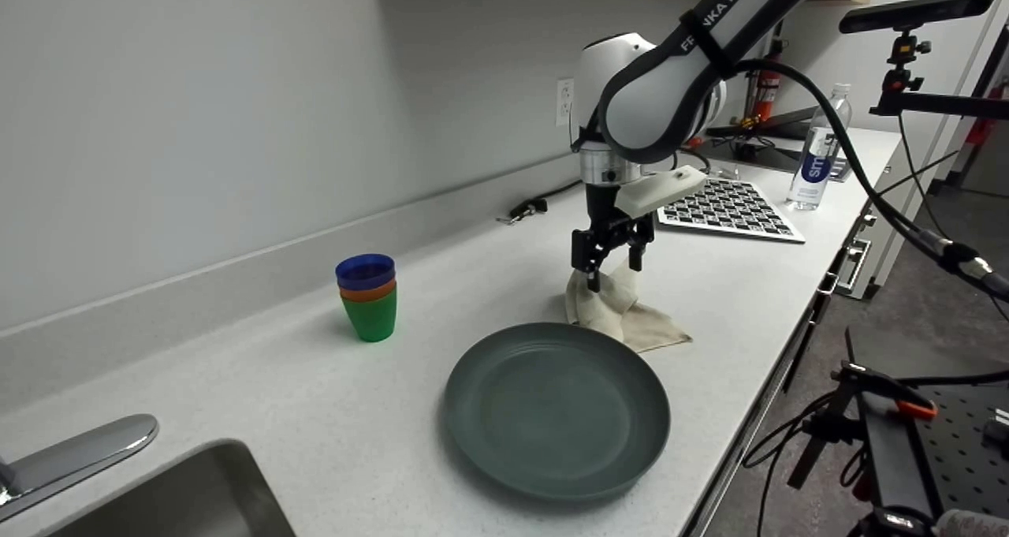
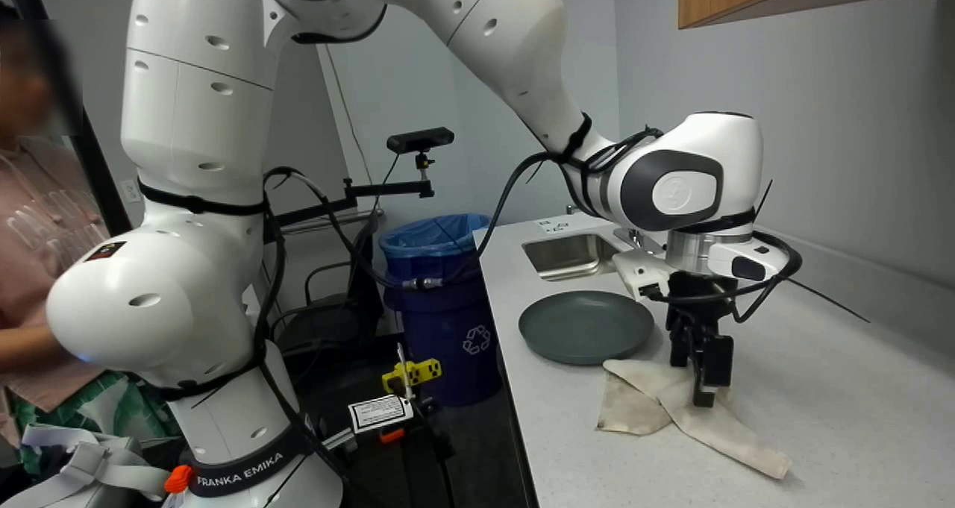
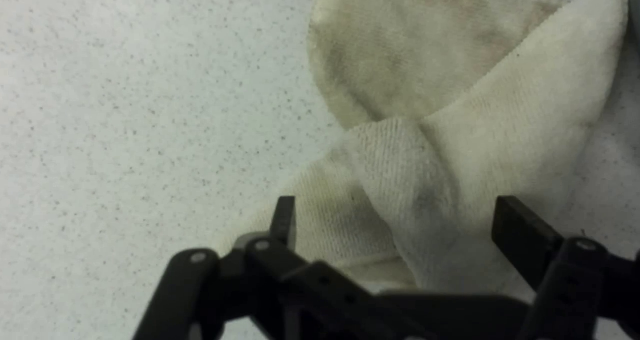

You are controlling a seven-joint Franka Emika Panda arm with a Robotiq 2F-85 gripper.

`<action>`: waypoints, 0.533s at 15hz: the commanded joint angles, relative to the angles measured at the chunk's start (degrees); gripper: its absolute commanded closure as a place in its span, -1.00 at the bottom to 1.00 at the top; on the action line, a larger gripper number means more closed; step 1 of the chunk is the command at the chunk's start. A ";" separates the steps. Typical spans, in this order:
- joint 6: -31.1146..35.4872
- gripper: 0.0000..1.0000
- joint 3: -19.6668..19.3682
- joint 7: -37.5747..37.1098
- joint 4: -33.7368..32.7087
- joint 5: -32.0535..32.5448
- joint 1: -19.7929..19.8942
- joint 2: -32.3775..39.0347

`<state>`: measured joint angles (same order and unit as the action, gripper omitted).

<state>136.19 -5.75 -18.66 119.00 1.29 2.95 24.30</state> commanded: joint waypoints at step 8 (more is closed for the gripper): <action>9.52 -1.00 -1.67 0.79 3.35 -0.42 -0.58 3.61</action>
<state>145.11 -6.60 -18.65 121.81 1.74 2.49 26.94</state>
